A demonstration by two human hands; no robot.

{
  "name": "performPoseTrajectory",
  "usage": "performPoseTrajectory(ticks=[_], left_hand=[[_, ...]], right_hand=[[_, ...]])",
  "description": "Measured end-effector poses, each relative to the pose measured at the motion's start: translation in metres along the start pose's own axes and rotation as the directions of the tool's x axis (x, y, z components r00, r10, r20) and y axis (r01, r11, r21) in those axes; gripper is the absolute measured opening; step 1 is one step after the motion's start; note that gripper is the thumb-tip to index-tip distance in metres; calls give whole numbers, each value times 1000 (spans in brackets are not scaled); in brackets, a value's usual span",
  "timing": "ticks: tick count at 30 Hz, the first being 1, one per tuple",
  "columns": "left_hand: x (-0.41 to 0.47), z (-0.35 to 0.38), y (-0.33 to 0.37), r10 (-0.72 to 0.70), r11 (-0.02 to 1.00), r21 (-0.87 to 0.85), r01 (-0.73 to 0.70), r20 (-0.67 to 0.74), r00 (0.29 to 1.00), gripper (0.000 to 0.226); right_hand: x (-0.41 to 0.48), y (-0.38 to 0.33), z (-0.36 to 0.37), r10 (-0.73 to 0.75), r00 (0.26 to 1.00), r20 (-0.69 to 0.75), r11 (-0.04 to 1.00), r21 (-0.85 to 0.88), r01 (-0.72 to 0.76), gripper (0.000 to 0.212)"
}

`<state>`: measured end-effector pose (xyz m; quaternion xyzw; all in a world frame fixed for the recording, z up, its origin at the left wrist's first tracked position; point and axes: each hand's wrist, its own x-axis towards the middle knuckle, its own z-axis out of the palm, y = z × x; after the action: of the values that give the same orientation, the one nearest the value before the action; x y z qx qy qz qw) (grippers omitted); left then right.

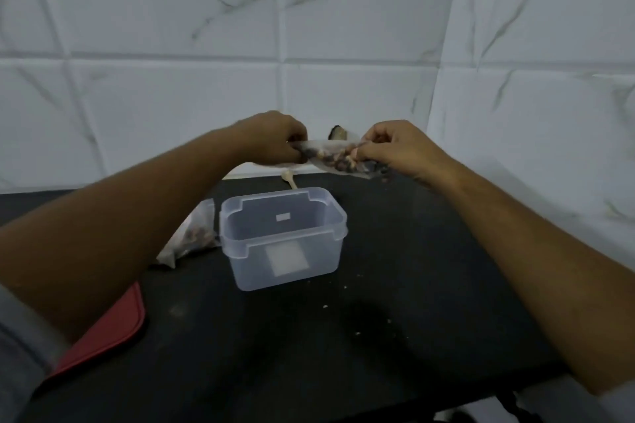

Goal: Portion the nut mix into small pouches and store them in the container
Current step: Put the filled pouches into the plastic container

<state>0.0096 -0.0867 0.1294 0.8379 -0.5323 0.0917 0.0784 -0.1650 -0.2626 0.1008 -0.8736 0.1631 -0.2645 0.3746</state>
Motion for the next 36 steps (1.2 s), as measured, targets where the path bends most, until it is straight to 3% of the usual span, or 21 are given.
performPoseTrajectory(ticks=[6,15,18,23,26,29,32,36], left_hand=[[-49,9,-29,-216,976,-12,217,44,975,36],[-56,14,-4,-403,890,-116,442,254,879,23],[-56,24,4,-398,881,-116,459,344,851,22],[-63,22,6,-343,902,-122,414,378,860,44],[-65,29,6,-314,948,62,313,361,878,39],[-65,43,9,-301,944,231,238,299,905,11],[-65,48,9,-309,935,258,242,261,914,32],[-65,56,10,-320,928,289,237,287,903,29]], right_hand=[[5,-28,52,-92,994,60,957,-271,105,9],[-3,-43,89,-84,991,107,802,-583,131,13],[-2,-46,95,-78,989,128,774,-617,141,13],[0,-54,100,-44,981,189,756,-635,156,20],[-4,-59,106,10,966,258,699,-693,178,22],[-8,-57,119,13,949,316,637,-734,236,26],[-8,-49,134,44,932,359,651,-718,246,25],[-3,-46,140,184,884,431,648,-729,221,13]])
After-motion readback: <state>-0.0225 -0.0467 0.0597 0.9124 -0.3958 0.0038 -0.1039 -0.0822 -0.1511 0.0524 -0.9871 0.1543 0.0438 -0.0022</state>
